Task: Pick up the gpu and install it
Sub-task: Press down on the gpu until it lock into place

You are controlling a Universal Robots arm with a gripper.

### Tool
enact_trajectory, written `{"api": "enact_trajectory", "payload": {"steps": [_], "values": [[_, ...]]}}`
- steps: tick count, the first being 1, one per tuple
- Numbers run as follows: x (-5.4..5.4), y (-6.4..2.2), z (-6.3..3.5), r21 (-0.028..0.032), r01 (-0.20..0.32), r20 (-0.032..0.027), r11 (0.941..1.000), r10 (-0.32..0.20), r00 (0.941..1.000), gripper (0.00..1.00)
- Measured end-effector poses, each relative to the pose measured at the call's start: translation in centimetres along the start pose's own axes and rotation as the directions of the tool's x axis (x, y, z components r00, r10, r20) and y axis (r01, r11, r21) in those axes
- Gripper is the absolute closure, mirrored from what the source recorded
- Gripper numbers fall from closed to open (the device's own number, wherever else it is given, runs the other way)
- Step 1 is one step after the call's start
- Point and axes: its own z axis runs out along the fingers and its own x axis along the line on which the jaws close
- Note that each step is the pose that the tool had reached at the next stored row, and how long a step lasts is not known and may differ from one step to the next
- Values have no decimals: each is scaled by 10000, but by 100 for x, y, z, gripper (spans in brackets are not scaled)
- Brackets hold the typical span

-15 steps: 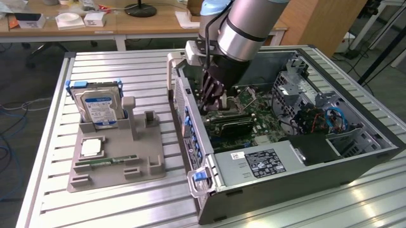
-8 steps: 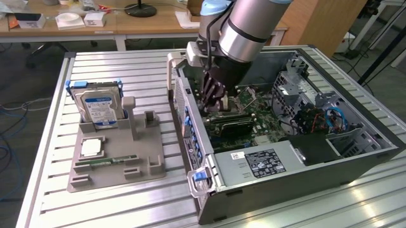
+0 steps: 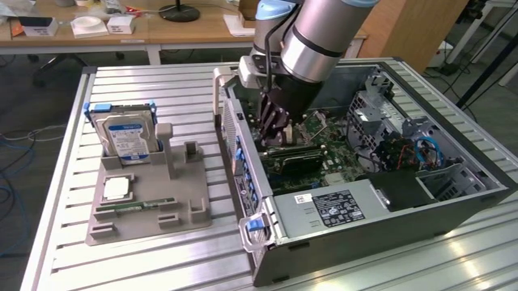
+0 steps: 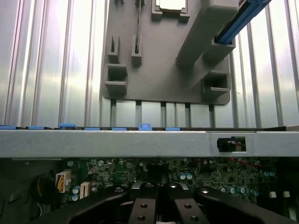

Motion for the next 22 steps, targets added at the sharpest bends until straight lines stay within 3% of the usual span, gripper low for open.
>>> {"api": "enact_trajectory", "payload": {"steps": [7,10,13,22], "values": [[1,43,7,-19,1,1,10000,-1,10000,89],[-1,57,-37,-156,-13,-5,9999,13,10000,89],[-3,59,-61,-211,-13,0,9998,13,10000,89],[15,41,11,-231,-10,-28,9997,10,10000,89]]}}
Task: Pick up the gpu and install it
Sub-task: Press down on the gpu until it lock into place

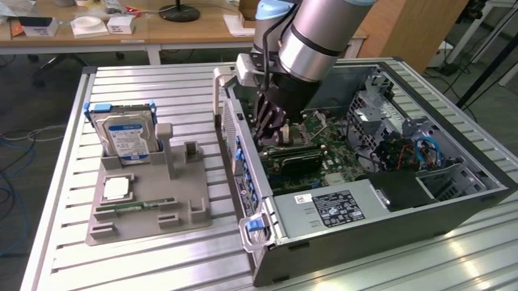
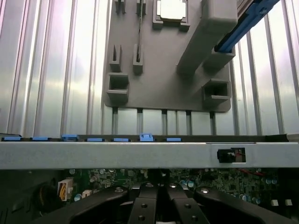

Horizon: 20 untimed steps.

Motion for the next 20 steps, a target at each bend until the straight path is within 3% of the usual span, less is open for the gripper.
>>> {"api": "enact_trajectory", "payload": {"steps": [2,3,5,6,12,13,16,17,20], "values": [[-1,-44,10,27,16,37,10000,-16,10000,89],[-2,-75,9,-14,12,50,10000,-12,10000,89],[-1,-140,-23,-40,12,42,10000,-12,10000,89],[-2,-184,-30,-36,24,69,10000,-23,10000,89],[-6,-425,-94,-20,40,87,10000,-40,10000,89],[-7,-442,-99,55,48,90,10000,-48,9999,89],[-7,-450,-100,577,93,104,9983,-99,9999,89],[-7,-450,-99,607,97,108,9981,-104,9999,89],[-7,-450,-99,608,97,107,9981,-104,9999,89]]}}
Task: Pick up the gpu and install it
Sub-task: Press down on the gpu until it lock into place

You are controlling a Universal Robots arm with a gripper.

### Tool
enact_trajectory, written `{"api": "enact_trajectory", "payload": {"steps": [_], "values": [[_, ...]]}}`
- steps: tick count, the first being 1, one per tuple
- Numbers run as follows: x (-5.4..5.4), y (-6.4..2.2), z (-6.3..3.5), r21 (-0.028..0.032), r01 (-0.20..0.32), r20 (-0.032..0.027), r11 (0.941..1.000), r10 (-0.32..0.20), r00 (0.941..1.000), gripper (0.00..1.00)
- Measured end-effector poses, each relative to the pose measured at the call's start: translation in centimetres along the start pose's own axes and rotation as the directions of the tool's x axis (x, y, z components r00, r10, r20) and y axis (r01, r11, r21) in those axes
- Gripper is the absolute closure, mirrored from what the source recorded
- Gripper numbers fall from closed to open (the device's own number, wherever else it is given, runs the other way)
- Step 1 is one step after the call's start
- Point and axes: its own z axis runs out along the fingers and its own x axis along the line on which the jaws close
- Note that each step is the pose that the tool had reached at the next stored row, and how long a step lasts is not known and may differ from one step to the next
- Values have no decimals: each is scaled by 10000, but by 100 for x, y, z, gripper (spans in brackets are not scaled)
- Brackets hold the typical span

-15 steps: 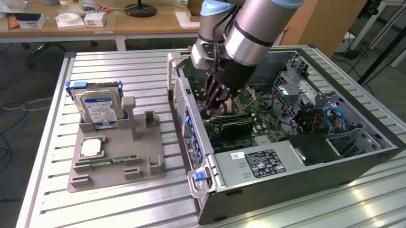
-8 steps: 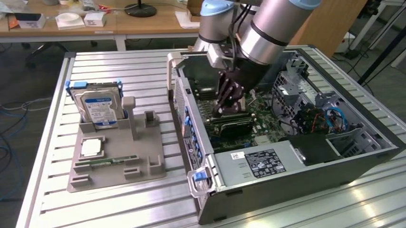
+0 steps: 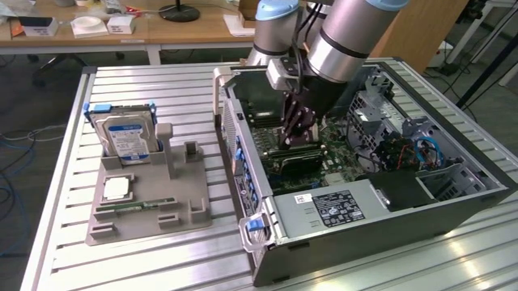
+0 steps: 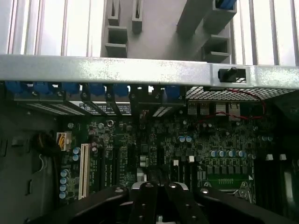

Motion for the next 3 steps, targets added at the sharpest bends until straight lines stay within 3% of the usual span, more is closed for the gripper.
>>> {"api": "enact_trajectory", "payload": {"steps": [3], "values": [[0,0,0,-1,0,0,10000,0,10000,89]]}}
